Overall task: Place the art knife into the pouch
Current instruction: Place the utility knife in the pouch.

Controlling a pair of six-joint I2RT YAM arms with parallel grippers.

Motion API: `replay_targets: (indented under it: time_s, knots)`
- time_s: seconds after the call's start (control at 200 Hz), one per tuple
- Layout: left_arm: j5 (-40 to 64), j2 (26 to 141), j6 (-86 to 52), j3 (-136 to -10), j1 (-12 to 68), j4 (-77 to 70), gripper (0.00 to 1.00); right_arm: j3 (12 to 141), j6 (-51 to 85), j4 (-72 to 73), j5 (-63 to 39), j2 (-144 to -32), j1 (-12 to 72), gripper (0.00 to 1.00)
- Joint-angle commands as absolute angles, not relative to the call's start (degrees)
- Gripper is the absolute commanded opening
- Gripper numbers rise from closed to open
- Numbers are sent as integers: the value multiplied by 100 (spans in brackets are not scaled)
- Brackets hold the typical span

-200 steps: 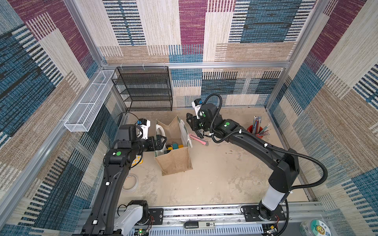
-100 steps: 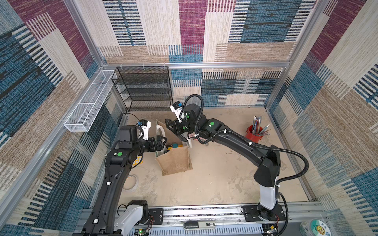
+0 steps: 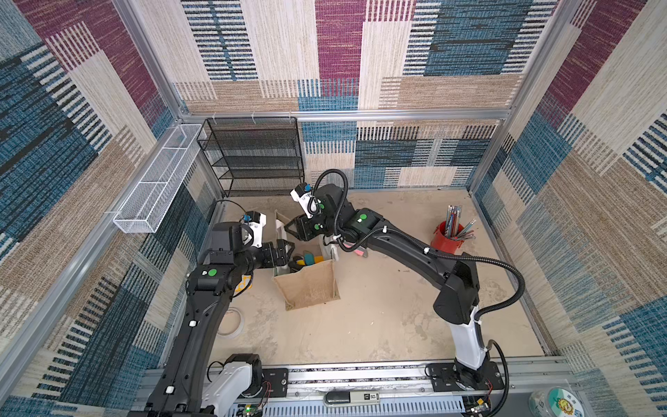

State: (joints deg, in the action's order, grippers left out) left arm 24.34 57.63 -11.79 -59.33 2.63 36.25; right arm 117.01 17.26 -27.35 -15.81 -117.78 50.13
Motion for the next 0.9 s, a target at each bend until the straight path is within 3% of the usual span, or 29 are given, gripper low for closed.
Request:
replay_targets:
  time_s: [0.0, 0.23, 0.521, 0.796, 0.896]
  knots:
    - [2496, 5766, -1144, -5906, 256, 3460, 99, 11964, 1616, -2859, -1433, -11829, 5010, 72]
    - [2491, 5772, -1116, -5865, 255, 3437, 99, 11797, 1239, -2882, -614, -11575, 4887, 75]
    - [2522, 5759, -1072, -5846, 255, 3436, 99, 10337, 1521, -2110, -400, -10704, 3789, 75]
    - [2505, 5749, -1012, -5827, 257, 3454, 99, 8732, 1660, -1674, -555, -10692, 2961, 68]
    - [2465, 5748, -985, -5836, 255, 3476, 99, 8309, 1557, -1587, -794, -10850, 2850, 61]
